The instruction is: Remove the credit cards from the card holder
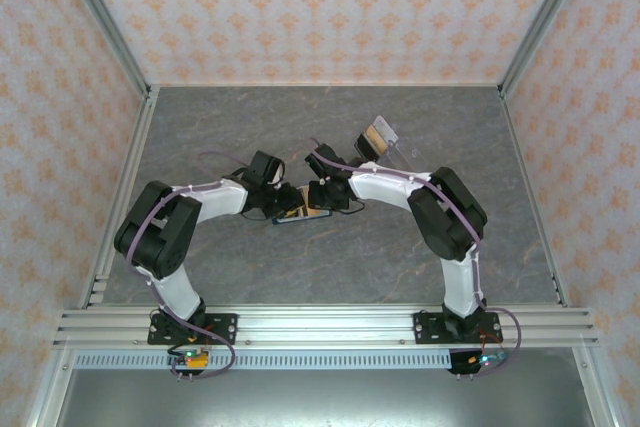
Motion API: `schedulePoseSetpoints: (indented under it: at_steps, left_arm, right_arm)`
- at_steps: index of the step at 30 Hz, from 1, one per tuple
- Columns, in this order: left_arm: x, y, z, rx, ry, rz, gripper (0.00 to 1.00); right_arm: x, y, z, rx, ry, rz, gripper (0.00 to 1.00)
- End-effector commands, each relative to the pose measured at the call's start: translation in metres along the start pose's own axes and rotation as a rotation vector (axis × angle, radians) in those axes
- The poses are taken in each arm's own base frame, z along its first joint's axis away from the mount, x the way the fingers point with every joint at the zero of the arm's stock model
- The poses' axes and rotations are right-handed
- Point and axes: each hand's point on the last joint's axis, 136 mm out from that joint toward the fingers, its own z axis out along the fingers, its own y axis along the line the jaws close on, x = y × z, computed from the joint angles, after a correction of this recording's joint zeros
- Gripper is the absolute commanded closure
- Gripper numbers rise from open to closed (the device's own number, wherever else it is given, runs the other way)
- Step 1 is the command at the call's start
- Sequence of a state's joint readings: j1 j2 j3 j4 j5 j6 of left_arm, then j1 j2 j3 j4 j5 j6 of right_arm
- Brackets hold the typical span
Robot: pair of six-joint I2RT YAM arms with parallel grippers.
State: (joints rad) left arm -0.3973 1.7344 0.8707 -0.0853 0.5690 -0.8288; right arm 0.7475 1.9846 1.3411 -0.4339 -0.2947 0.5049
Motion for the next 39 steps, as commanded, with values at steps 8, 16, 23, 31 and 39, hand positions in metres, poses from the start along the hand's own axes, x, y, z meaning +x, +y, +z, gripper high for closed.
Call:
schedulePoseSetpoints:
  at_steps: [8, 16, 23, 31, 39]
  left_arm:
    - [-0.005, -0.015, 0.003, 0.045, 0.010, 0.041, 0.79]
    - [-0.006, -0.014, 0.001, 0.030, 0.003, 0.047, 0.86]
    - [-0.007, -0.009, -0.009, -0.002, -0.016, 0.065, 0.94]
    - [-0.008, 0.000, -0.019, -0.016, -0.029, 0.058, 0.96]
    - [-0.006, 0.003, -0.019, -0.016, -0.026, 0.050, 0.95]
  right_arm:
    - [0.007, -0.009, 0.009, 0.025, 0.055, 0.027, 0.75]
    - [0.007, -0.012, 0.011, 0.038, 0.059, 0.032, 0.75]
    - [0.004, -0.015, 0.009, 0.049, 0.051, 0.042, 0.76]
    - [0.000, -0.011, 0.001, 0.017, 0.038, 0.048, 0.76]
    - [-0.001, 0.008, -0.007, -0.076, 0.047, 0.027, 0.76]
